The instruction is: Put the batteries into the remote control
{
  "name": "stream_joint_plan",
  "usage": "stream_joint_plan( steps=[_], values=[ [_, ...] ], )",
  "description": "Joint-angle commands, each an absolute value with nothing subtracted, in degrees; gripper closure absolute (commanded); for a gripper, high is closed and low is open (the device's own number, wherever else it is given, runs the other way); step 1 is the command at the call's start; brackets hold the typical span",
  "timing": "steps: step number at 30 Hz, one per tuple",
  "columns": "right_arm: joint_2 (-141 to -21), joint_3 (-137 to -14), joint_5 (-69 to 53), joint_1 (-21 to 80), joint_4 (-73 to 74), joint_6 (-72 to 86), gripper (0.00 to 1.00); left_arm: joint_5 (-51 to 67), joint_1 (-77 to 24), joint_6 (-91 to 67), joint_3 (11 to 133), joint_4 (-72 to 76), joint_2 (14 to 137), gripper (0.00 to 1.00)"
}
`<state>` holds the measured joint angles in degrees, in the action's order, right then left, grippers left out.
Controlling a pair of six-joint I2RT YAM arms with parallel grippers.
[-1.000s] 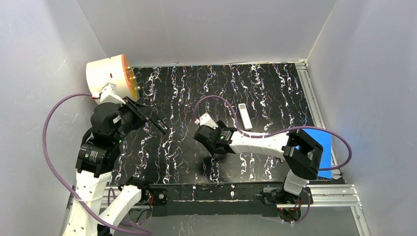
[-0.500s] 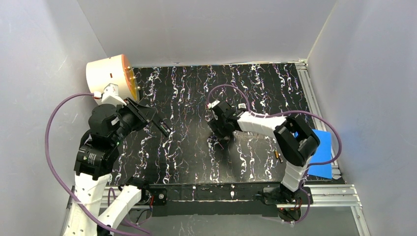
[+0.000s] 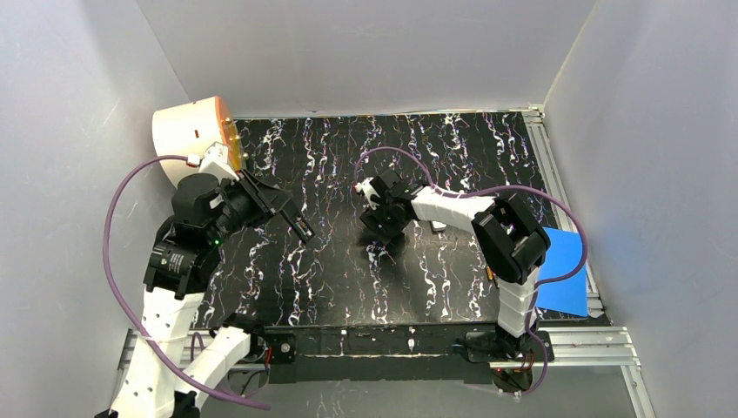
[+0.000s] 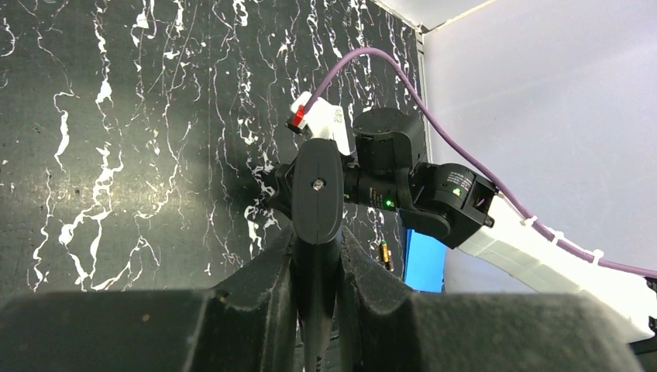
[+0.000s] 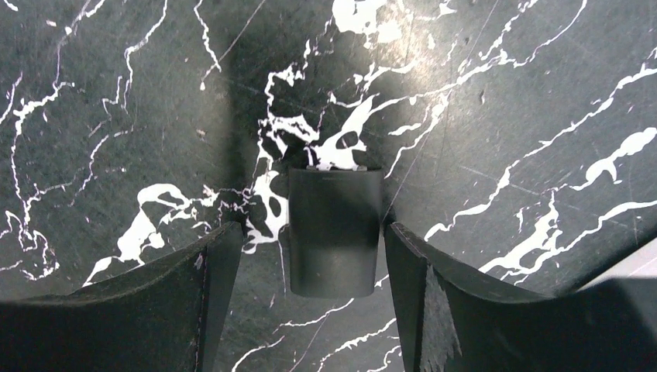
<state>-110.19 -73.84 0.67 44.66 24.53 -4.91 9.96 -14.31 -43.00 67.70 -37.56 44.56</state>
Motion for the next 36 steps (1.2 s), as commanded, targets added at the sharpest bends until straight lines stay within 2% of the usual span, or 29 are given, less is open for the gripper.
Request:
stream_joint_plan(
  steps=[1, 7, 18, 25, 32, 36],
  values=[
    [-110.2, -72.3, -0.4, 44.7, 33.8, -5.8, 0.24, 12.3, -14.0, -42.7, 66.2, -34.9, 44.5, 1.0],
    [-109.1, -72.3, 4.1, 44.6, 35.4, -5.7, 0.26, 13.2, -13.9, -42.6, 65.6, -34.0, 45.6, 1.0],
    [-112.9, -72.6, 4.3, 44.7, 32.5, -4.8, 0.41, 13.7, -14.0, -42.4, 64.8, -33.4, 45.9, 1.0],
    [-112.9, -72.2, 6.6, 44.7, 30.7, -2.7, 0.62, 15.1, -14.0, -41.8, 64.0, -32.9, 46.4, 1.0],
    [-105.9, -68.8, 8.4, 44.7, 25.7, 1.6, 0.65, 19.6, -14.0, -40.3, 59.2, -29.1, 50.0, 1.0],
    [-99.3, -65.5, 9.3, 44.6, 23.3, 6.0, 0.65, 23.6, -14.0, -42.0, 53.6, -18.8, 53.9, 1.0]
  ],
)
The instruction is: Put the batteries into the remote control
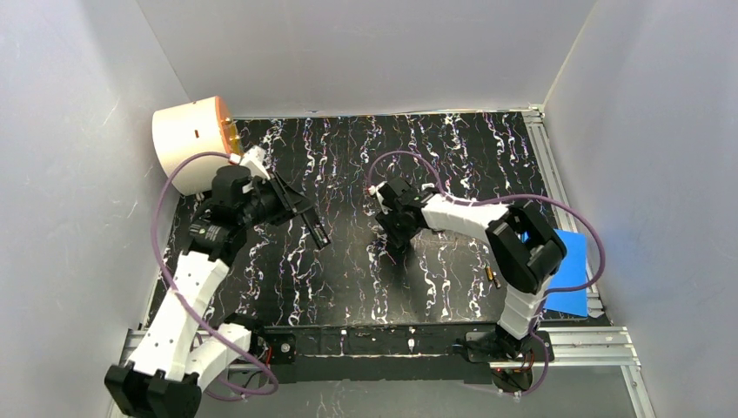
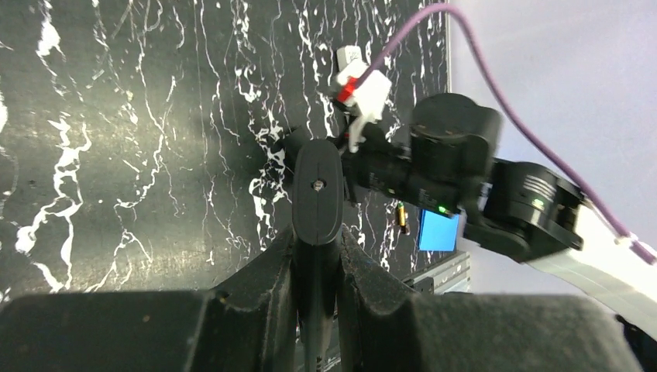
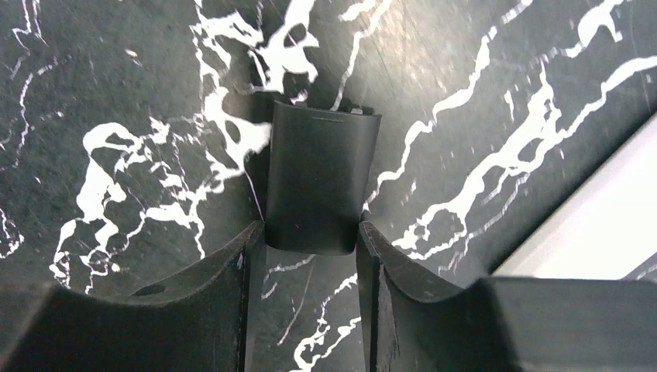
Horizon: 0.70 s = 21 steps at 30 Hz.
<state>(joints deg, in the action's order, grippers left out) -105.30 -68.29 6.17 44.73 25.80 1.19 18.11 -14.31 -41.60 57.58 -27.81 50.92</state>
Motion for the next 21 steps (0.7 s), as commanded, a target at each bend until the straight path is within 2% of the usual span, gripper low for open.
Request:
stream_joint_plan(
  steps=[1, 9, 15, 21],
  values=[
    [-97.8, -64.8, 9.5, 44.6, 22.8, 6.8, 0.65, 24.8, -14.0, -42.8, 52.2, -15.7, 55.3, 1.0],
    [-86.9, -62.0, 8.5, 44.6, 22.7, 11.1, 0.65, 28.4, -15.5, -47.7, 43.7, 10.1, 68.4, 1.0],
    [-82.4, -64.9, 5.7, 44.5, 25.2, 13.3, 0.64, 29.7, -19.4, -48.9, 46.3, 24.0, 80.8, 1.0],
    [-79.9, -68.1, 2.4, 44.5, 28.6, 12.6, 0.64, 33.7, -20.1, -50.3, 50.1, 30.0, 88.1, 1.0]
  ],
)
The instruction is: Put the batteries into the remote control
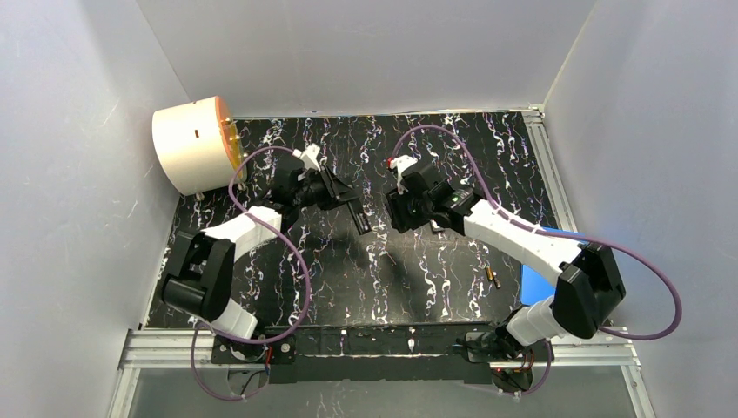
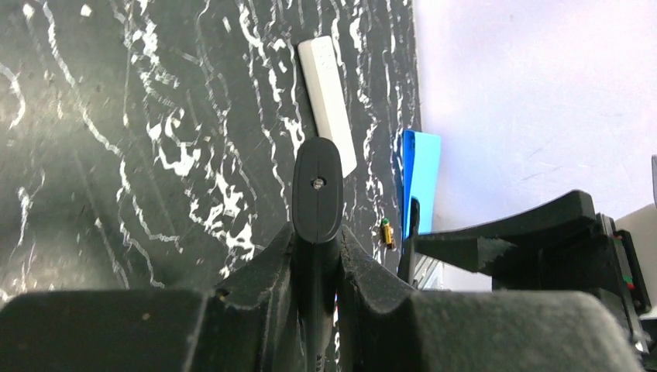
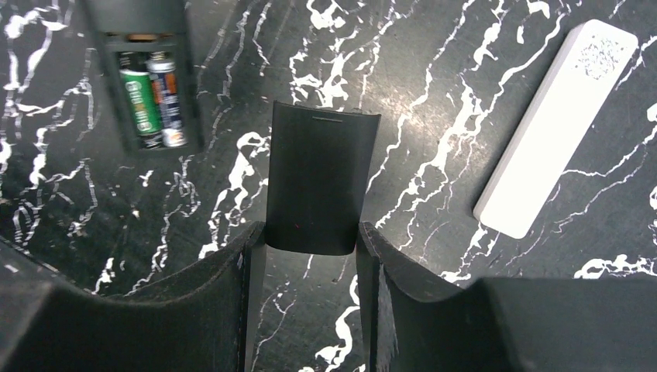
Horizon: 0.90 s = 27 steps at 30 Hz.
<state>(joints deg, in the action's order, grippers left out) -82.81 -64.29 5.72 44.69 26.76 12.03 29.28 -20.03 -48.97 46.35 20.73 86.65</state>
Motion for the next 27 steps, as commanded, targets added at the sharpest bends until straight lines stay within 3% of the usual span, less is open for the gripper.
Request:
stream_joint_plan(
  steps=[1, 6, 27],
  values=[
    [-79.5, -68.3, 1.1, 44.5, 28.6, 12.4, 0.64, 34.4, -20.2, -50.8, 50.6, 31.0, 88.8, 1.0],
    [-78.4, -69.8, -2.3, 44.6, 28.7, 12.1, 0.63, 36.3, -20.6, -56.5, 50.8, 38.4, 91.3, 1.0],
    [-81.6, -71.6, -1.4, 47.4, 27.4, 9.2, 0.62, 33.0, -23.6, -65.1, 51.8, 37.4, 91.5, 1.0]
  ],
)
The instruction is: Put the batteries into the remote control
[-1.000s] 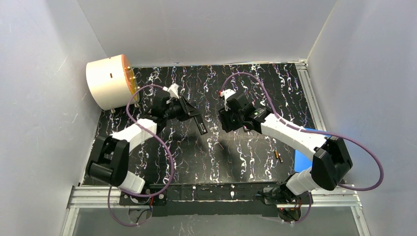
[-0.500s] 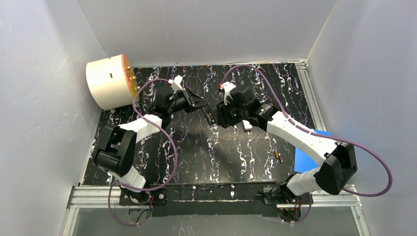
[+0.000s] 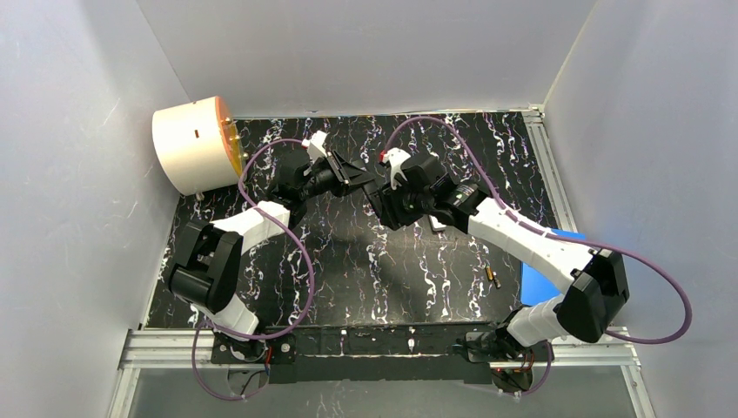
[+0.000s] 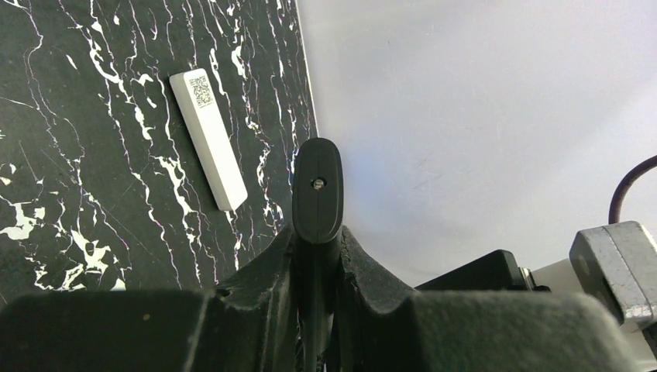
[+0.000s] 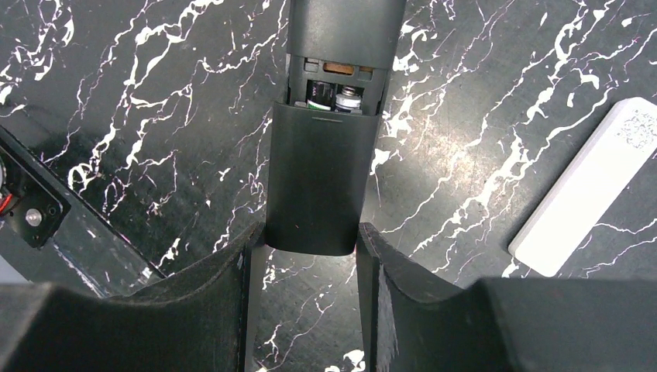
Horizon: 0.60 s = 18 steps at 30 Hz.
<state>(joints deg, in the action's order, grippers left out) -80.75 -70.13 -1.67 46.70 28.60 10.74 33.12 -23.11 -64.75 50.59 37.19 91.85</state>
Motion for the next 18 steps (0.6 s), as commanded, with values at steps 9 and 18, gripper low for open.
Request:
stream_joint_plan(
  steps=[9, 18],
  values=[
    [-82.9, -72.0, -0.8, 47.6, 27.5, 9.0, 0.62, 33.8, -23.7, -64.3, 52.1, 37.3, 91.1, 1.0],
    [-83.7, -72.3, -1.3, 47.9, 27.1, 9.0, 0.61, 35.2, -23.8, -63.9, 51.5, 37.3, 90.2, 1.0]
  ],
)
